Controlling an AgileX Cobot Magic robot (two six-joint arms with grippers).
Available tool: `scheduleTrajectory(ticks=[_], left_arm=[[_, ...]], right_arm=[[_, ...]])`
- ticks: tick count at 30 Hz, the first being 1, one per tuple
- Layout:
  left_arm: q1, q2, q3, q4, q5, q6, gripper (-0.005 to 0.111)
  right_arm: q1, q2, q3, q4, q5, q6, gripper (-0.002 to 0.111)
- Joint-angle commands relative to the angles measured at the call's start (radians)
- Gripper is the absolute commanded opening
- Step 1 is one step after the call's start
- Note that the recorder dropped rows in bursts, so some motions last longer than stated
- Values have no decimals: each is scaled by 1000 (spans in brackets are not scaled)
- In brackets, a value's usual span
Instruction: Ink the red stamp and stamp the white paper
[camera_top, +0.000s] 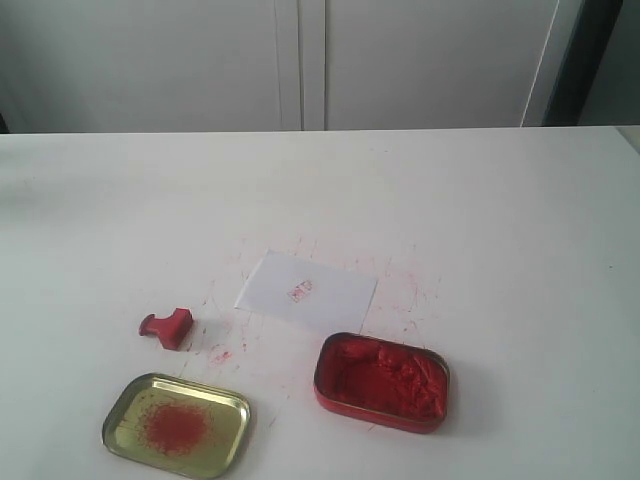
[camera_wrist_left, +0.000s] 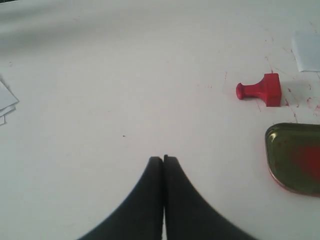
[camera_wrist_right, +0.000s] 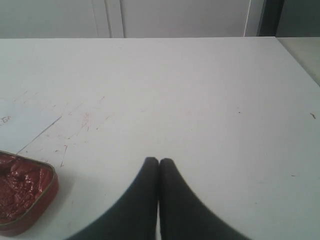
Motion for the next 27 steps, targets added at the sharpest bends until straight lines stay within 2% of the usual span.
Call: scheduleTrajectory(ticks=[1,27], left_arm=[[3,-31,77,-6,-35,1,0],[3,-31,93,-14,-55,-45,0]], right_arm=[[-4,-6,5,-3,-15,4,0],[-4,-6,5,-3,-15,4,0]])
